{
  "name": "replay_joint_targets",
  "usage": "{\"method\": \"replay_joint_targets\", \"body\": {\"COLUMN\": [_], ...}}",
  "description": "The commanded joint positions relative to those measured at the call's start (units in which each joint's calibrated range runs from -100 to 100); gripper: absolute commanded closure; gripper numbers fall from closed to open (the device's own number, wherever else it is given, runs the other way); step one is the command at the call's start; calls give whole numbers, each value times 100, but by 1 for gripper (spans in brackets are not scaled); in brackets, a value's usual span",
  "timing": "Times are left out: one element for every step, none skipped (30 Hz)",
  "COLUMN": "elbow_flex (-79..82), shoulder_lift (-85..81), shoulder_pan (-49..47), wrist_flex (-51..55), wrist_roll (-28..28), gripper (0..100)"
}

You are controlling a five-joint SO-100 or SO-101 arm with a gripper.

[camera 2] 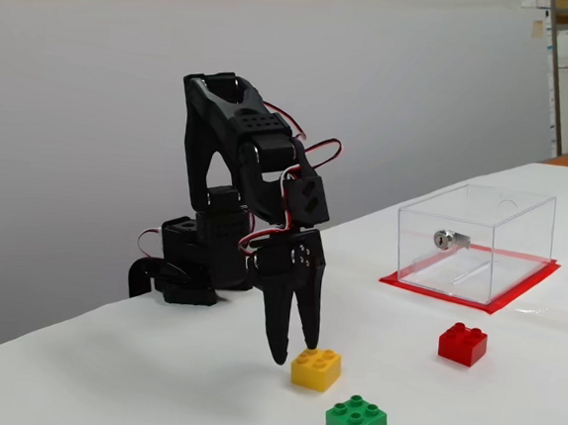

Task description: Pick the yellow lego brick and place it into the transparent box

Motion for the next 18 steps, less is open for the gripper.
{"method": "replay_joint_targets", "body": {"elbow_flex": [-136,-127,-118,-91,-82,-72,-63,-63,-54,-45,-45,-54,-63,-82,-91,-82,-54,-54], "shoulder_lift": [-19,-19,-19,-19,-36,-62,-79,-87,-87,-87,-87,-87,-104,-113,-113,-113,-113,-104], "shoulder_pan": [-200,-251,-296,-347,-399,-436,-466,-488,-503,-510,-510,-510,-510,-517,-547,-569,-584,-584], "wrist_flex": [-165,-226,-269,-295,-304,-313,-295,-269,-261,-261,-252,-252,-252,-252,-252,-269,-287,-269], "wrist_roll": [-49,-143,-247,-299,-331,-357,-367,-367,-367,-367,-372,-372,-372,-404,-472,-513,-529,-545], "gripper": [69,68,67,66,65,65,65,65,65,65,65,65,65,65,65,65,65,65]}}
